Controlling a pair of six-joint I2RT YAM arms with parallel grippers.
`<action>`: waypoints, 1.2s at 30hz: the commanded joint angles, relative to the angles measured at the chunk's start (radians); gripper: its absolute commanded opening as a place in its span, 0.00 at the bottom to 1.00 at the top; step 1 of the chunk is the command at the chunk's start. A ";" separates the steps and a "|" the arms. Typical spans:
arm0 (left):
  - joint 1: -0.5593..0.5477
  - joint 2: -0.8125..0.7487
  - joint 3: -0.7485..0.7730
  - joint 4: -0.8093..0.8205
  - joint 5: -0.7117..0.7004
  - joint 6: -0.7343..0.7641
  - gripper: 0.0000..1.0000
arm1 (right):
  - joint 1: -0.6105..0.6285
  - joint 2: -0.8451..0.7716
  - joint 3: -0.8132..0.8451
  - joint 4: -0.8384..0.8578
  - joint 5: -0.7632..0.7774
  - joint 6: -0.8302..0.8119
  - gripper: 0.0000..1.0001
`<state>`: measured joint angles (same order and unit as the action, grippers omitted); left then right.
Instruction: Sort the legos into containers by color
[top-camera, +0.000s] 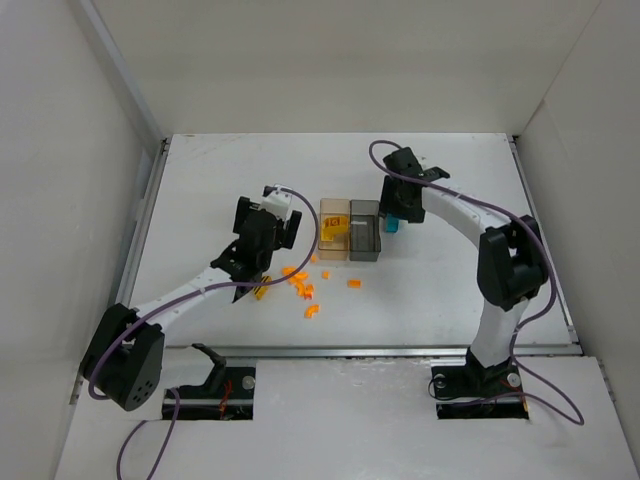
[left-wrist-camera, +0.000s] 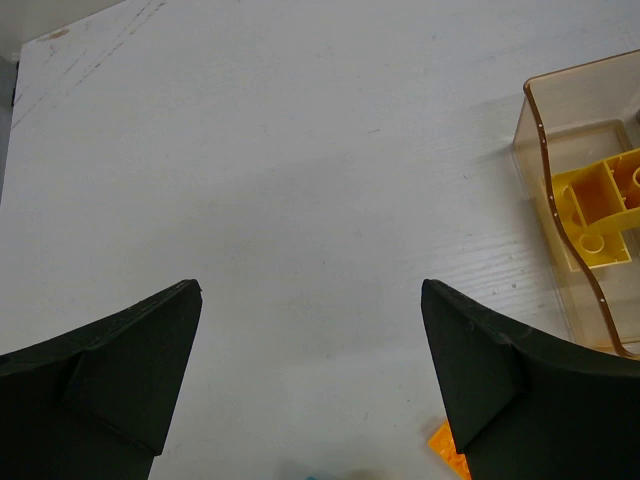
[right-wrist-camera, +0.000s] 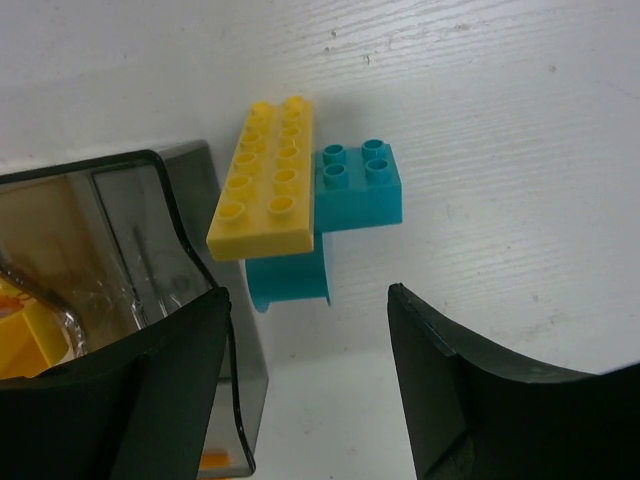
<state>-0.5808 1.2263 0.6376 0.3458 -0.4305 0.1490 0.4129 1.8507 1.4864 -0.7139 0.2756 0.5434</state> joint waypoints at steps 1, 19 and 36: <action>0.012 -0.007 0.045 0.039 0.006 -0.002 0.90 | -0.005 0.036 0.011 0.079 0.010 -0.013 0.69; 0.012 0.013 0.056 0.059 0.071 0.017 0.82 | -0.005 0.073 -0.003 0.163 0.010 -0.065 0.15; 0.012 0.128 0.289 0.108 0.780 0.319 0.60 | 0.037 -0.634 -0.292 0.263 -0.338 -0.458 0.00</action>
<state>-0.5735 1.3632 0.8585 0.3740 0.1352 0.3607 0.4446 1.2507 1.1992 -0.4725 0.0719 0.1658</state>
